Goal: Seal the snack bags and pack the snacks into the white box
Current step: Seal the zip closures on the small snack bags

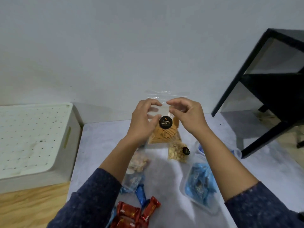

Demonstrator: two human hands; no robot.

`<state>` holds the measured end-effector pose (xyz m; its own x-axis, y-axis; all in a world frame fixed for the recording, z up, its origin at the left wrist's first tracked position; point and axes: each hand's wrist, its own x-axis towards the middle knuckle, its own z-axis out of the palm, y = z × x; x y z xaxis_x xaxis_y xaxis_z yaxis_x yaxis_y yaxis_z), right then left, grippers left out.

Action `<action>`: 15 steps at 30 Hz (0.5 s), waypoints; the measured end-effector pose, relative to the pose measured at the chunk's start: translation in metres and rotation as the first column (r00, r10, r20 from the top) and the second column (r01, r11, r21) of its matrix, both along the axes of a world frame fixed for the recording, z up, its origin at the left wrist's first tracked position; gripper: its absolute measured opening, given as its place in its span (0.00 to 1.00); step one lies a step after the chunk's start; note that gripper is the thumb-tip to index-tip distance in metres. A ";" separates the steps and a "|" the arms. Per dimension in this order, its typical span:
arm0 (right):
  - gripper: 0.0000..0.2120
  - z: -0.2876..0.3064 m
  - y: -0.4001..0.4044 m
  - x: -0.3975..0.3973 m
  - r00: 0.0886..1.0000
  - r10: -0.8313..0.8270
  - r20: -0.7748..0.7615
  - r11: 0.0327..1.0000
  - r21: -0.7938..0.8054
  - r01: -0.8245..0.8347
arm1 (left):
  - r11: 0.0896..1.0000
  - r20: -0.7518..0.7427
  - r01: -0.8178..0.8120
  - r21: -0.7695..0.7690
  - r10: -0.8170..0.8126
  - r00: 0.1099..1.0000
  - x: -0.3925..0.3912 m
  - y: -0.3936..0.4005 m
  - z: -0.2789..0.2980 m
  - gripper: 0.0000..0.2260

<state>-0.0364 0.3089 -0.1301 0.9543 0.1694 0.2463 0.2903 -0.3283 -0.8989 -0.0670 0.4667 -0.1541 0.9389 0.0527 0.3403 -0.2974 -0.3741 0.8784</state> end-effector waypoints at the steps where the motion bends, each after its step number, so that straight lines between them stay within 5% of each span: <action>1: 0.16 -0.008 -0.004 0.013 1.000 -0.003 -0.021 1.000 -0.013 0.003 | 0.999 -0.011 -0.003 0.038 0.003 1.000 0.013 -0.004 -0.007 0.17; 10: 0.12 -0.087 -0.038 0.122 0.978 0.006 -0.208 0.996 -0.082 -0.023 | 0.952 -0.082 -0.133 0.276 0.161 0.983 0.117 -0.047 -0.091 0.22; 15: 0.13 -0.122 -0.047 0.165 0.976 0.023 -0.218 0.971 -0.226 -0.073 | 0.947 -0.142 -0.165 0.274 0.210 0.967 0.150 -0.062 -0.125 0.23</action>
<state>0.1285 0.2619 -0.2517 0.9696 0.2444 -0.0125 0.1214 -0.5246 -0.8426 0.0830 0.4051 -0.2795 0.9649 0.1646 0.2046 -0.0571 -0.6290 0.7753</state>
